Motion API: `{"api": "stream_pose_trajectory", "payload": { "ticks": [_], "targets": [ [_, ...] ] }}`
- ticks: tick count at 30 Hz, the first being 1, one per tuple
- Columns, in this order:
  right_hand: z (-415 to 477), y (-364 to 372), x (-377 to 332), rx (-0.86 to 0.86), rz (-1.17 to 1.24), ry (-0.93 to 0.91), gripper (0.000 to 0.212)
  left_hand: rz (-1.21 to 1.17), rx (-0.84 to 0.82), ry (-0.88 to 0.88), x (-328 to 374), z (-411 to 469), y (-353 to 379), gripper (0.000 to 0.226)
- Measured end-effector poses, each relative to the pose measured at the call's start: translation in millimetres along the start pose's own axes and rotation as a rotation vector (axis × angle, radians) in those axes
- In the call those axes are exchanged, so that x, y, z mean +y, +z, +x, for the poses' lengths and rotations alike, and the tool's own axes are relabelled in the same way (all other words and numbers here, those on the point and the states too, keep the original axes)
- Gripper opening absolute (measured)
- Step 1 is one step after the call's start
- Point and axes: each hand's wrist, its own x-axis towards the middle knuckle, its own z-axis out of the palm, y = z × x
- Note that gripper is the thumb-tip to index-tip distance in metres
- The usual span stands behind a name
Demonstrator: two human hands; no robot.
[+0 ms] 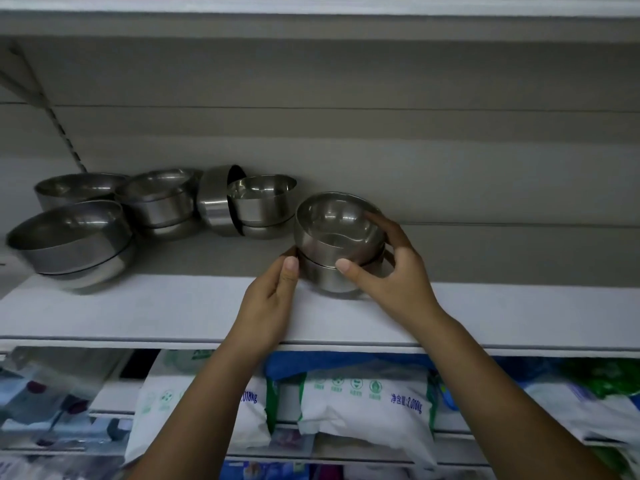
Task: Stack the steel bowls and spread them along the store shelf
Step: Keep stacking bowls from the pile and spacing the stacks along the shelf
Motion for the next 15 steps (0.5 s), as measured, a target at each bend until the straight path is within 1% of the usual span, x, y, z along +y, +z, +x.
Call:
{"api": "stream_pose_trajectory", "payload": {
  "ticks": [2,5,7,8,9,10,11,13,14,15],
  "targets": [
    [-1,1,1,-0.021,0.012,0.004,0.088,-0.043,0.001,-0.020,4,-2,0,0.043],
    [0,0,0,-0.070,0.017,0.025,0.105,-0.103,0.028,-0.040,7,-2,-1,0.038],
    [0,0,0,-0.071,0.004,0.037,0.110,-0.149,0.118,-0.051,3,2,-3,0.041],
    [0,-1,0,-0.063,0.002,0.038,0.108,-0.155,0.189,-0.052,3,6,-4,0.036],
    [0,-1,1,-0.051,0.002,0.038,0.105,-0.135,0.269,-0.033,2,12,-8,0.024],
    [0,-1,2,-0.040,0.001,0.037,0.103,-0.077,0.349,0.002,3,19,-12,0.012],
    [0,-2,2,-0.029,0.001,0.034,0.102,0.023,0.428,0.054,4,28,-17,0.006],
    [1,-2,5,-0.004,0.022,0.035,0.104,0.300,0.541,0.200,3,51,-30,0.018],
    [1,-3,5,0.009,0.039,0.040,0.105,0.443,0.562,0.244,3,62,-35,0.026],
    [2,-4,6,0.019,0.055,0.045,0.107,0.565,0.560,0.249,3,71,-38,0.033]
  ]
}}
